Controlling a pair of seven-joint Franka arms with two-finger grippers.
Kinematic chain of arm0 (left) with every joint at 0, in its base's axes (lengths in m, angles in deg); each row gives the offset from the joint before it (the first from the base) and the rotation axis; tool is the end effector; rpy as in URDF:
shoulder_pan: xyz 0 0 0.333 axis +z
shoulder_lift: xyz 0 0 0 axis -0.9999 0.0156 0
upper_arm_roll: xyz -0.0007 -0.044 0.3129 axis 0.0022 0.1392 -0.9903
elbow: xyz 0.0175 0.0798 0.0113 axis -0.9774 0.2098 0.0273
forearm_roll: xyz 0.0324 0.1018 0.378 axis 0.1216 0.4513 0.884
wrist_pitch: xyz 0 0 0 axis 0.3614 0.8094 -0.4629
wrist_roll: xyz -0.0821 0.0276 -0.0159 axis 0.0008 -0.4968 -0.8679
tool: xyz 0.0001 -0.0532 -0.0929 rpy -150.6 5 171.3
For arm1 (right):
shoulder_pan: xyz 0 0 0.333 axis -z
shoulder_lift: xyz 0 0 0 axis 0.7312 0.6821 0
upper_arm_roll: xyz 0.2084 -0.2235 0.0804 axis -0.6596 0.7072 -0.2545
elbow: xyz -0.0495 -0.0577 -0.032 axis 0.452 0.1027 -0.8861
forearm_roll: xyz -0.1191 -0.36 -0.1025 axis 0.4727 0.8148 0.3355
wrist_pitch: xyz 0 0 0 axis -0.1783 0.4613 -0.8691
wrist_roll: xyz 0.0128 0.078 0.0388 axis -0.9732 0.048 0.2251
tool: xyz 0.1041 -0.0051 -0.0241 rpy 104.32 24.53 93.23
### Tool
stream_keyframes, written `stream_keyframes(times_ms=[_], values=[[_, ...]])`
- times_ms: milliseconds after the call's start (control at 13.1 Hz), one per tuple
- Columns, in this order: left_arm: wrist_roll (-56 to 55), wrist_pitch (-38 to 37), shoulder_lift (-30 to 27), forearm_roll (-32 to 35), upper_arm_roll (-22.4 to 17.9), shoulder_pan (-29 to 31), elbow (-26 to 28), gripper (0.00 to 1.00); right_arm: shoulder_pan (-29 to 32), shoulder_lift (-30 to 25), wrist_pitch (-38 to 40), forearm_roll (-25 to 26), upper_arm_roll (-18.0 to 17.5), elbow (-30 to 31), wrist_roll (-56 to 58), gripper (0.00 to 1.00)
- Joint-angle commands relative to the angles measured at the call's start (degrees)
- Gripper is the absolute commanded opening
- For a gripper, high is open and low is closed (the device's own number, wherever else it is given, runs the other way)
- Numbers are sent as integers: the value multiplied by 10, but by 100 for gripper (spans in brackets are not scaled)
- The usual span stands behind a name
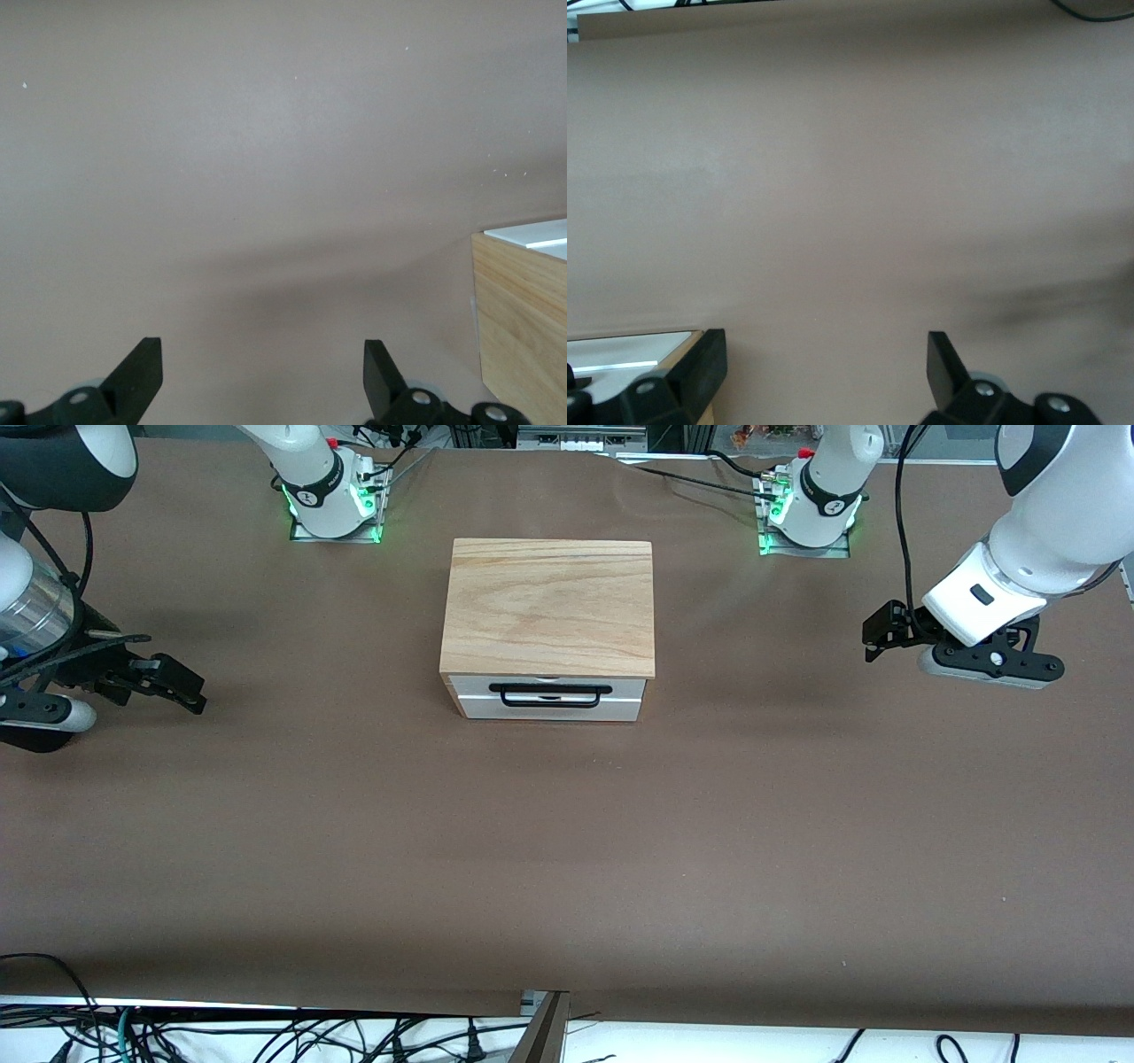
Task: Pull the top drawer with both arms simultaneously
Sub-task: 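Reach the right gripper and the left gripper toward the drawer handle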
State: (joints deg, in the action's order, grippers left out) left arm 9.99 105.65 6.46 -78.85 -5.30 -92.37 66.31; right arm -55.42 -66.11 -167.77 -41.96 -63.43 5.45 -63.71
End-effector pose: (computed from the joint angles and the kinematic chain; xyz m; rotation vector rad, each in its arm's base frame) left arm 0.5428 -0.0897 0.5520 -3.1293 0.2213 0.0639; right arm 0.6126 0.0602 0.5846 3.1272 -0.1649 0.1045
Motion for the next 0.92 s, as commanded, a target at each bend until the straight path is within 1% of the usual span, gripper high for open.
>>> stream_keyframes(times_ms=[0, 77, 153, 306, 459, 536, 689, 765, 842], values=[[7, -16, 6, -41, -1, -3, 0, 100, -3, 12, 7, 0, -6, 2, 4, 100], [7, -17, 10, -68, -1, -3, 0, 100, -11, 17, 7, 1, -7, 3, 5, 100], [7, -17, 15, -82, -1, -3, -1, 100, -21, 34, 9, 1, -7, 3, 5, 100], [8, -17, 31, -115, 3, -14, -1, 100, -32, 39, 17, 1, -7, 5, 4, 100], [10, -15, 51, -187, 4, -17, -1, 100, -48, 59, 12, -5, -7, 5, -2, 100], [10, -15, 63, -235, 3, -16, -1, 100, -49, 70, 10, -40, -7, 5, 3, 100], [24, -13, 89, -304, 5, -17, -1, 100, -44, 91, 4, -162, -6, 5, 4, 100], [55, -12, 105, -343, 6, -17, -1, 100, -45, 108, -12, -197, -6, 5, 9, 100], [92, -12, 122, -388, 6, -16, -1, 100, -48, 124, -33, -220, -7, 5, 21, 100]])
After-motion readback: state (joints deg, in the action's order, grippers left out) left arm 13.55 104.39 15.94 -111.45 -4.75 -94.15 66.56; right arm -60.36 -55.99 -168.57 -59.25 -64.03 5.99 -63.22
